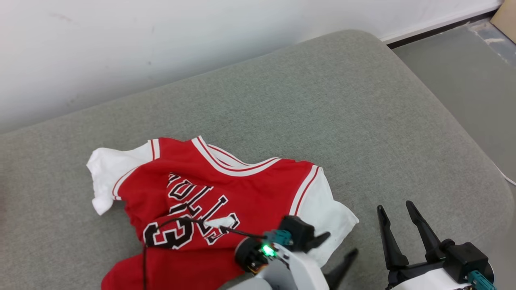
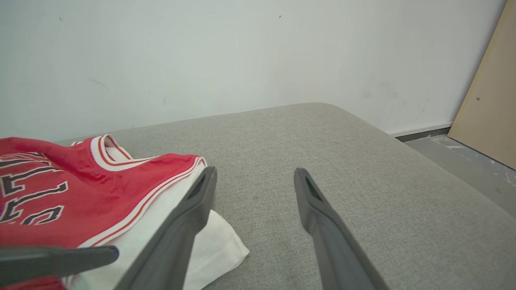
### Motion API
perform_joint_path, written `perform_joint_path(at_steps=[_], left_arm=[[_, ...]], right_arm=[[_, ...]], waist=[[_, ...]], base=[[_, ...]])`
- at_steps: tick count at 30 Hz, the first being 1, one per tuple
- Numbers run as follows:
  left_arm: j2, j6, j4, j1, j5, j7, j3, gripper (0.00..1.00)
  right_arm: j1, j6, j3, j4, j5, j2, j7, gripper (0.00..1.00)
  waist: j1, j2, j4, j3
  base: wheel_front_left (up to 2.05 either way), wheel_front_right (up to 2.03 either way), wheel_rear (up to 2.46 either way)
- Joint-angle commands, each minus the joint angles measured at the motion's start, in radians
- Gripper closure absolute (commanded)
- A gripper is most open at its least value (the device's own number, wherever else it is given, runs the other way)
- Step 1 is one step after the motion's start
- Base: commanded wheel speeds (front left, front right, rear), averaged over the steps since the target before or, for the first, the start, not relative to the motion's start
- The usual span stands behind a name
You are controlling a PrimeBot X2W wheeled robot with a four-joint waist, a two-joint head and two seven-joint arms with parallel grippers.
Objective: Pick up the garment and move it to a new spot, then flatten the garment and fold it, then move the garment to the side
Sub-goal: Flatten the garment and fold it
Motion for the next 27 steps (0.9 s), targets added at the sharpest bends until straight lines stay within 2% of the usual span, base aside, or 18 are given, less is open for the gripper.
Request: perform_joint_path(at_steps=[1, 9, 17, 23, 27], left_arm=[[0.021, 0.011, -0.007, 0.013, -0.005, -0.011, 0.014, 0.00], [0.149, 0.105, -0.090, 0.050, -0.006, -0.073, 0.112, 0.00], [0.265, 0.212, -0.182, 0.144, -0.026, -0.190, 0.235, 0.00], [0.313, 0.264, -0.213, 0.227, -0.014, -0.275, 0.292, 0.00], [0.324, 0.288, -0.226, 0.302, -0.014, -0.305, 0.336, 0.00]], right_arm=[[0.016, -0.002, -0.007, 0.003, -0.009, -0.003, 0.001, 0.00], [0.039, -0.002, -0.029, 0.002, -0.033, -0.003, 0.001, 0.00], [0.069, -0.002, -0.052, -0.012, -0.067, -0.003, 0.001, 0.00], [0.092, -0.002, -0.080, -0.032, -0.098, -0.003, 0.001, 0.00], [0.108, -0.002, -0.096, -0.037, -0.108, -0.009, 0.001, 0.00]], waist=[[0.0000, -0.0001, 0.008, -0.006], [0.0000, -0.0001, 0.061, -0.043], [0.0000, -0.0001, 0.137, -0.080], [0.0000, -0.0001, 0.203, -0.103], [0.0000, -0.0001, 0.240, -0.121]], base=[[0.00, 0.00, 0.00], [0.00, 0.00, 0.00], [0.00, 0.00, 0.00], [0.00, 0.00, 0.00], [0.00, 0.00, 0.00]])
